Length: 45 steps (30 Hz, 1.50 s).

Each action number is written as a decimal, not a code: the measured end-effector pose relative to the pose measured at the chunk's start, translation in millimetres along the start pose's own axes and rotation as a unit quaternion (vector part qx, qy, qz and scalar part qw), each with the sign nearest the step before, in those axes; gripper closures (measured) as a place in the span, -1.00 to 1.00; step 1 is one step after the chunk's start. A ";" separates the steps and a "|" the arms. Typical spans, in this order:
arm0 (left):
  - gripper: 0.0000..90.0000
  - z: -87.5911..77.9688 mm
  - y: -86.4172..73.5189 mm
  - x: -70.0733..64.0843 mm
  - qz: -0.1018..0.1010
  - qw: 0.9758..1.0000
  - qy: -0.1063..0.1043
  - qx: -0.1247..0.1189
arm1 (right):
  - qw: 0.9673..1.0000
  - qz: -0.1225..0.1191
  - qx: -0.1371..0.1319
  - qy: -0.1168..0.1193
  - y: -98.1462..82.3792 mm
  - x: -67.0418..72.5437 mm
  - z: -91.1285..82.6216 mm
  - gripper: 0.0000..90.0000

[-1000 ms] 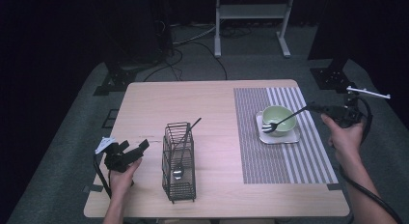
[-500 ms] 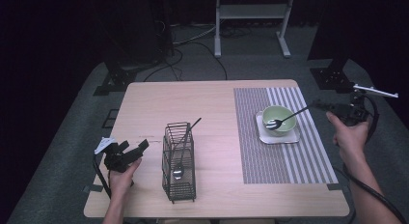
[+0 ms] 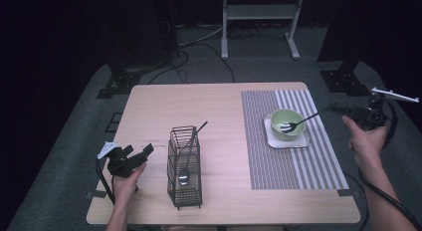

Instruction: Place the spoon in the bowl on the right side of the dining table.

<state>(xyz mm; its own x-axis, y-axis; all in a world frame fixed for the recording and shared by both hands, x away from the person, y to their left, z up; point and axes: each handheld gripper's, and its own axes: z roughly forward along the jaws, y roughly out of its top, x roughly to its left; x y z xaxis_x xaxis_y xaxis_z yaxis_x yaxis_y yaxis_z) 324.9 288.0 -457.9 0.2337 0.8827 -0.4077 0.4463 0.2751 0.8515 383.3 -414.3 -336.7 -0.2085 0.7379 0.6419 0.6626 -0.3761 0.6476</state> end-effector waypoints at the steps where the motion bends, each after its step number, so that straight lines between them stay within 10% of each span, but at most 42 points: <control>1: -1.00 0.0 0.0 -0.1 0.000 1.000 0.000 0.000 | 1.000 0.003 0.001 0.000 -0.2 -0.7 -0.1 0.96; 45: -1.00 -3.6 -0.5 3.4 -0.003 1.000 0.006 -0.003 | 0.999 0.024 -0.003 -0.037 -6.0 -26.4 20.1 0.96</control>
<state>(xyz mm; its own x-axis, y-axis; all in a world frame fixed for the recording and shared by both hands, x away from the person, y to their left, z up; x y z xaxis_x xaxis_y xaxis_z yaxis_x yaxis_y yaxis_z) 322.4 292.3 -458.5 0.2195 0.8855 -0.4094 0.4427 0.2835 0.8507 399.3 -420.3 -365.8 -0.1228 0.7586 0.6399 0.6665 -0.4147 0.6195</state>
